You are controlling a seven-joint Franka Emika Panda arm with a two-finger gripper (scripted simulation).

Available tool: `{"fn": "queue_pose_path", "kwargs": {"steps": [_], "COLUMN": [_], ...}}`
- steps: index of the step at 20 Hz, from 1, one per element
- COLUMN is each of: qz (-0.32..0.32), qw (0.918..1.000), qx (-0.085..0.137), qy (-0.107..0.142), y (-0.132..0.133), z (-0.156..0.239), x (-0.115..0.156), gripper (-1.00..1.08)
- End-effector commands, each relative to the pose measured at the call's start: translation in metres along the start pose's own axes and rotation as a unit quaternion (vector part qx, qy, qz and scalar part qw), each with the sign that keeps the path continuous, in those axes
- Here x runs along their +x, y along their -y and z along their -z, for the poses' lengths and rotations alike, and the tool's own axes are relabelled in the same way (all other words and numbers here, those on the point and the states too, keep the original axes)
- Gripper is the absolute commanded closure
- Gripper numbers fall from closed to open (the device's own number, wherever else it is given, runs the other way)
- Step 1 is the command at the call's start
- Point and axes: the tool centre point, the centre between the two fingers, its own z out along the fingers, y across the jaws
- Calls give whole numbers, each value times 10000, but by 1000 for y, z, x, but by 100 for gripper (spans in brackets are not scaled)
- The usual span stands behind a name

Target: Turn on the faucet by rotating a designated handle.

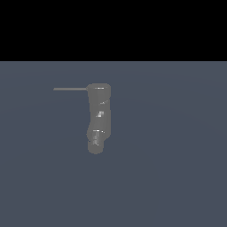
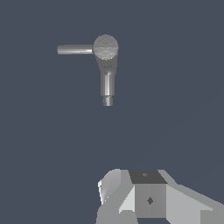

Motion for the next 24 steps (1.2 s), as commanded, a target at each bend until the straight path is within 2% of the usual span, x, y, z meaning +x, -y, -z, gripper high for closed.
{"fn": "queue_pose_path", "kwargs": {"steps": [1, 12, 18, 24], "qz": [0, -313, -748, -1341], "qw": [10000, 9995, 9972, 9910], "qx": [0, 0, 0, 1], "qy": [0, -1, -3, -5], "y": [0, 14, 33, 58], "z": [0, -11, -27, -49], "x": [0, 3, 10, 21], "gripper": [108, 108, 108, 108]}}
